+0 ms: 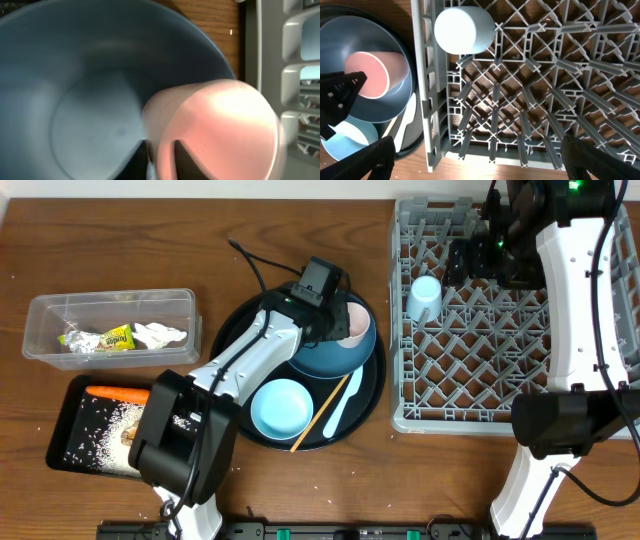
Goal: Sort waste into correct bins and load items into the dishwasher rack
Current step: 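Grasp the pink cup with the left gripper and lift it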
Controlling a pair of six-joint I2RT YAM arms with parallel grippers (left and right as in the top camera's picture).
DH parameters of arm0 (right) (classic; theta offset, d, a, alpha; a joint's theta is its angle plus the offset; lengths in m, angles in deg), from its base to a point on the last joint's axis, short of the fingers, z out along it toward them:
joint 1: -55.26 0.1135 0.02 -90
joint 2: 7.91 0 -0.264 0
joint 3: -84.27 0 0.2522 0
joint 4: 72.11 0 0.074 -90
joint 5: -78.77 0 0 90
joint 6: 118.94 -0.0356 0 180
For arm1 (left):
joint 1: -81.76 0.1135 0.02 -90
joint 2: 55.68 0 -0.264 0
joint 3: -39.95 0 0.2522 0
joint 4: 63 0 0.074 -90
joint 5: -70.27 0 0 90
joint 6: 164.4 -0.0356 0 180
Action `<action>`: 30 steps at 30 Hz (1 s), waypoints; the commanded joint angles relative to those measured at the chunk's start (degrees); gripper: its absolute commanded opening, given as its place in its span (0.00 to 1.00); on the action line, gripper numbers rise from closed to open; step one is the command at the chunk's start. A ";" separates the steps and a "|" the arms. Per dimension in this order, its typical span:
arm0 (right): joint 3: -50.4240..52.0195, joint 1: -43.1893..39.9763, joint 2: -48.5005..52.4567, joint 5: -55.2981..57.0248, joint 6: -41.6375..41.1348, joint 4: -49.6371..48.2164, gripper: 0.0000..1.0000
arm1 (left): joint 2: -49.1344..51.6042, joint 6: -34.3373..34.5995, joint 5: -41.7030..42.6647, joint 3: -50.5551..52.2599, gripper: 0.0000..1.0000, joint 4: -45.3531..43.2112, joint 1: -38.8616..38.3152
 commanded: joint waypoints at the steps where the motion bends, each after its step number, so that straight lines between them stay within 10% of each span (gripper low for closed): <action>1: -0.92 -0.13 -0.44 -0.28 0.98 0.20 0.99 | 0.28 -0.35 -0.61 0.39 0.06 -0.02 0.02; 17: -0.92 -0.17 -0.44 -7.85 6.78 0.11 0.99 | -9.75 0.44 8.79 0.35 0.06 1.51 9.01; 30: -0.92 -0.17 -0.44 -26.91 18.49 0.20 0.99 | -16.20 -6.12 43.15 0.35 0.06 -0.63 23.15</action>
